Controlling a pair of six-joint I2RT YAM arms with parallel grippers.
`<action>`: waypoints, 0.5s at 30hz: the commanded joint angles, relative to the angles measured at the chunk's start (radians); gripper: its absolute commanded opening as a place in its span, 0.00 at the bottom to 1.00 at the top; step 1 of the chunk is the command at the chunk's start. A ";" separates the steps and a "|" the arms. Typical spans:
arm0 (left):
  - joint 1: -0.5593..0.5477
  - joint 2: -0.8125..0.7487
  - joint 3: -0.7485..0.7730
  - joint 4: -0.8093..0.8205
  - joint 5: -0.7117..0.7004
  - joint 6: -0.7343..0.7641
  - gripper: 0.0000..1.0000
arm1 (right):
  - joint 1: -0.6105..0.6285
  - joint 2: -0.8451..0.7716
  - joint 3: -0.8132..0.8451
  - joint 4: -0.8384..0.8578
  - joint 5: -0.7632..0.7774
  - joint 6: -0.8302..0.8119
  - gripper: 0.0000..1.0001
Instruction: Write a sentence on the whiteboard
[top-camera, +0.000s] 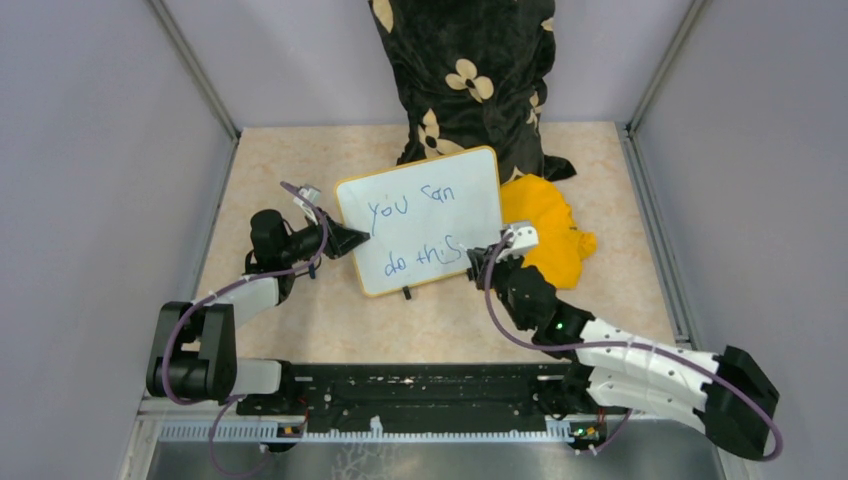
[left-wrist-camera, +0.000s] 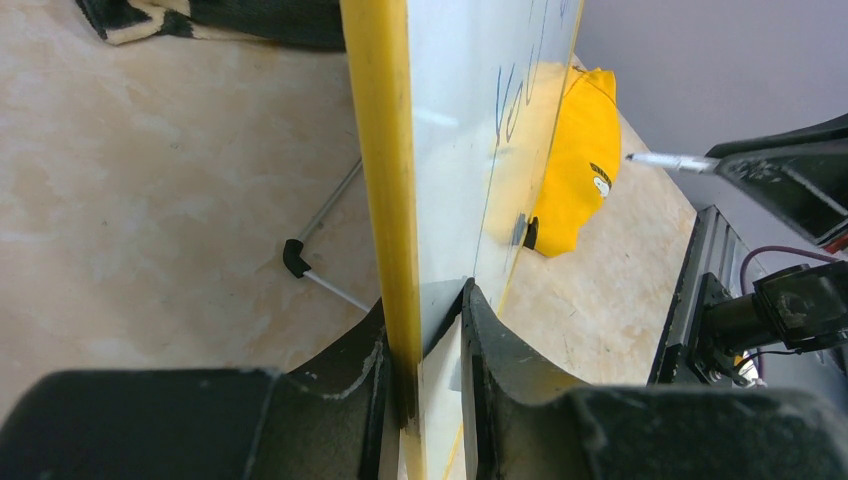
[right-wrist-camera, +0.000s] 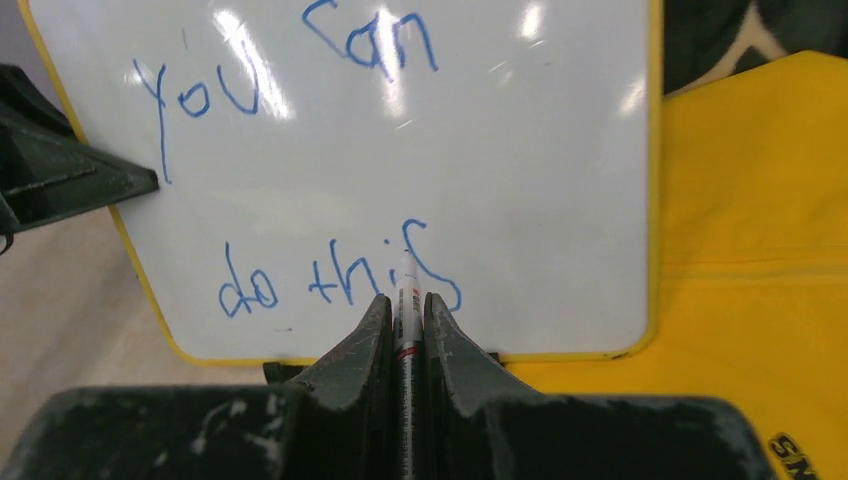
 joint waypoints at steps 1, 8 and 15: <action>-0.003 0.022 0.002 -0.055 -0.103 0.091 0.00 | 0.005 -0.134 -0.051 -0.061 0.149 -0.018 0.00; -0.003 0.022 0.002 -0.055 -0.103 0.091 0.00 | -0.002 -0.171 -0.139 0.003 0.234 0.042 0.00; -0.003 0.020 0.003 -0.059 -0.103 0.095 0.00 | -0.002 -0.058 -0.155 0.143 0.213 0.028 0.00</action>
